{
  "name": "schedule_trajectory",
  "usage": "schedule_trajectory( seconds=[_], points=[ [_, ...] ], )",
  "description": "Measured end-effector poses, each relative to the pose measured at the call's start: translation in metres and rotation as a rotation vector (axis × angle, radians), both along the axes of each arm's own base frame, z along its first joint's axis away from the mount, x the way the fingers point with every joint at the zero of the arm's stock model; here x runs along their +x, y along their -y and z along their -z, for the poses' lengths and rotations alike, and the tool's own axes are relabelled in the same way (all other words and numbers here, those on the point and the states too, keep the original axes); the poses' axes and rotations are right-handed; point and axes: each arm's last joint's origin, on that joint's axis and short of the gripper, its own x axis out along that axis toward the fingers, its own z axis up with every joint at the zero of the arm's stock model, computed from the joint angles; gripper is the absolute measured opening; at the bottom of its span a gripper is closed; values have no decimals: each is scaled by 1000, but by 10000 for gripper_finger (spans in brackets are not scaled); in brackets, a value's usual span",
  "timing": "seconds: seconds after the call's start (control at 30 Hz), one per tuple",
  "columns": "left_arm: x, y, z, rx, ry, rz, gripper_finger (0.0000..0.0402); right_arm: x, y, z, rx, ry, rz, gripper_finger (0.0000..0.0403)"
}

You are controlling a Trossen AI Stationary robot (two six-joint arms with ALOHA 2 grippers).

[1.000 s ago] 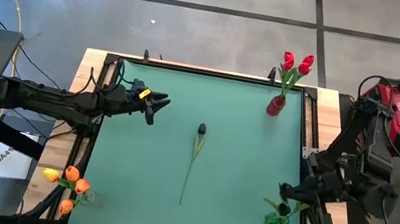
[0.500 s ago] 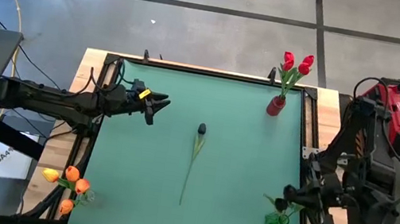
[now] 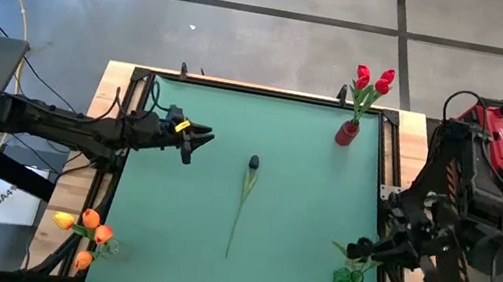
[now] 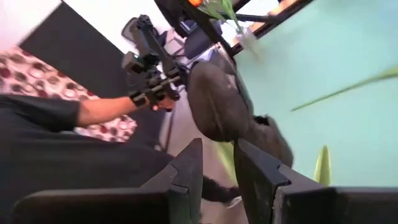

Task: Sort flowers into vase by color
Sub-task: Put the black tulip into the green vase

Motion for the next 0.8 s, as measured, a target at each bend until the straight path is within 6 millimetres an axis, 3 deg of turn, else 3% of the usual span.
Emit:
schedule_trajectory(
  seconds=[0.53,0.8],
  points=[
    [1,14,3,-26,-22,68,126,-12,19,-11,236,-166,-256,73],
    [1,15,3,-26,-22,76,126,-16,29,-14,367,-253,-287,73]
  ],
)
